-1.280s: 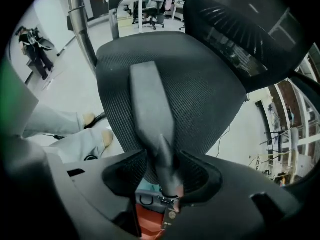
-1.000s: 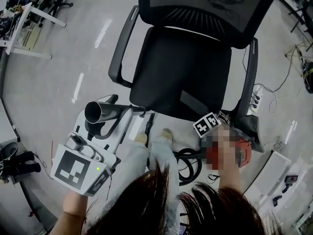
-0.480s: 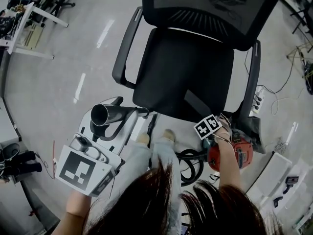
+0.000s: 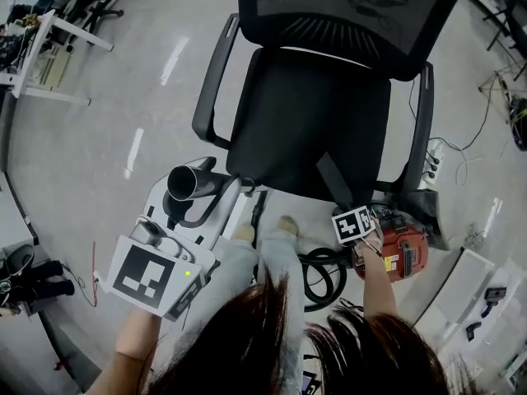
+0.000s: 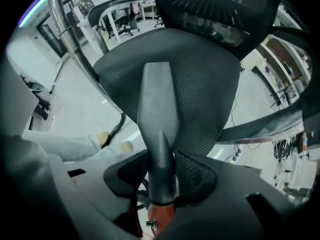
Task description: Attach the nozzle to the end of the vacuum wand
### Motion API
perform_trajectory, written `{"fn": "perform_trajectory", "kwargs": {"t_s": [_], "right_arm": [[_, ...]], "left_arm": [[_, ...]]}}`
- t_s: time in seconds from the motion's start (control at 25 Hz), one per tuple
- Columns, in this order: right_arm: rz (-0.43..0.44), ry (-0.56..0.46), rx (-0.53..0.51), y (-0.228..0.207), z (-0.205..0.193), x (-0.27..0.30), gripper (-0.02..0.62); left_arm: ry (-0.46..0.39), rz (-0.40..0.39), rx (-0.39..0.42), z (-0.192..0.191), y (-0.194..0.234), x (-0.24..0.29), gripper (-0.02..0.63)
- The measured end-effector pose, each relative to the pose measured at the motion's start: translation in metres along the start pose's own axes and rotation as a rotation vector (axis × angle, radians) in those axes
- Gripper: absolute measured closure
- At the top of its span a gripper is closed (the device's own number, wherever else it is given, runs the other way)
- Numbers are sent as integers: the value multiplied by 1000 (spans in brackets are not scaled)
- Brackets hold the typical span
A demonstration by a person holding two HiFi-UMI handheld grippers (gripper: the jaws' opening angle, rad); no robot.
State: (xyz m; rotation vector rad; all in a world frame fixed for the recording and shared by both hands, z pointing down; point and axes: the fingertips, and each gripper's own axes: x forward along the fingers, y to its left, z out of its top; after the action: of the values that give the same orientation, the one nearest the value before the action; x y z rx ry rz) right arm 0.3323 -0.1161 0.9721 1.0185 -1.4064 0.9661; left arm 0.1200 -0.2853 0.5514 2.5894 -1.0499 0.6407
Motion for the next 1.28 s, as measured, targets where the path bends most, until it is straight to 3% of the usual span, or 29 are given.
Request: {"fn": "perform_trajectory", "kwargs": {"t_s": [0.44,0.6,0.96,1.28], "right_arm": [[61,-103,298,21,15,-42,417],[75,-135,357,35,21,-56,420],[117,-202,487,61,30,-76,421],[186,-333,627,75,54,-117,422]], "left_arm": [[26,-45,31,-1,1,-7,448],[64,-77,54,-4,0,-13,448],[66,-119,53,-3,2,-15,448],[66,-123,64,0,4,-19,448]]}}
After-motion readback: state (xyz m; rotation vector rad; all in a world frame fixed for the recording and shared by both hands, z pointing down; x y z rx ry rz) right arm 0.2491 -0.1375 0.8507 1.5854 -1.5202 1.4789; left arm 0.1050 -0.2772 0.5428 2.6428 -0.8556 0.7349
